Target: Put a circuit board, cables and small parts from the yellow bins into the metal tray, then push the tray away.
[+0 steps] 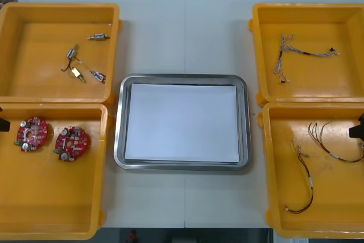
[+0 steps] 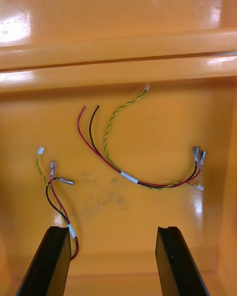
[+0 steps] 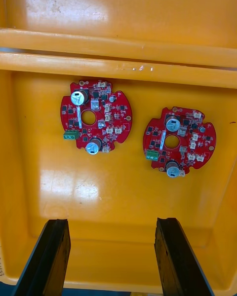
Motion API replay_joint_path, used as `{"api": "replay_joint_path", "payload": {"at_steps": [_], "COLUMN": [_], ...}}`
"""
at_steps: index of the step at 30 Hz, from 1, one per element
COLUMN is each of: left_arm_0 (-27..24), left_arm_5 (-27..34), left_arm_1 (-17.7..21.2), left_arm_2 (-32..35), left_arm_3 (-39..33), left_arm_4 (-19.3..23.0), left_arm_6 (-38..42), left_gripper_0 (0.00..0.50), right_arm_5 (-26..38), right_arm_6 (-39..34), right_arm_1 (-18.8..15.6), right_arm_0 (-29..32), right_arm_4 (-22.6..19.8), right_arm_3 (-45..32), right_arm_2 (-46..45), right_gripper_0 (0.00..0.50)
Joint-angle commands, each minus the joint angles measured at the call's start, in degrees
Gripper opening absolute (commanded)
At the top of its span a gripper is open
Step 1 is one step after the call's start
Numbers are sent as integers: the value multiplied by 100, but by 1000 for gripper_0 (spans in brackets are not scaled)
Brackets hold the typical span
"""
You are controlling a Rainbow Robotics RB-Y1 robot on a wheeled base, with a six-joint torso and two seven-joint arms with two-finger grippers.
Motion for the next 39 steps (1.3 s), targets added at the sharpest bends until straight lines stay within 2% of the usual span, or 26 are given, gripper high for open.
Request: {"api": "replay_joint_path", "payload": {"at_steps": [1, 39], "left_arm_0": [79, 79], "left_arm_5": [32, 32], "left_arm_1": [251, 251], "left_arm_2": [178, 178], "left_arm_3": [-131, -131], "left_arm_4": [-51, -51], "left_arm_6": [-171, -171], "left_gripper_0": [500, 500], "right_arm_5": [16, 16], "right_arm_6": [32, 32], "right_arm_1": [-225, -225], "right_arm_0": [70, 70], "right_arm_4": [-4, -4], "right_arm_3": [-43, -43], "right_arm_2": [18, 18], "right_gripper_0": [500, 500]}}
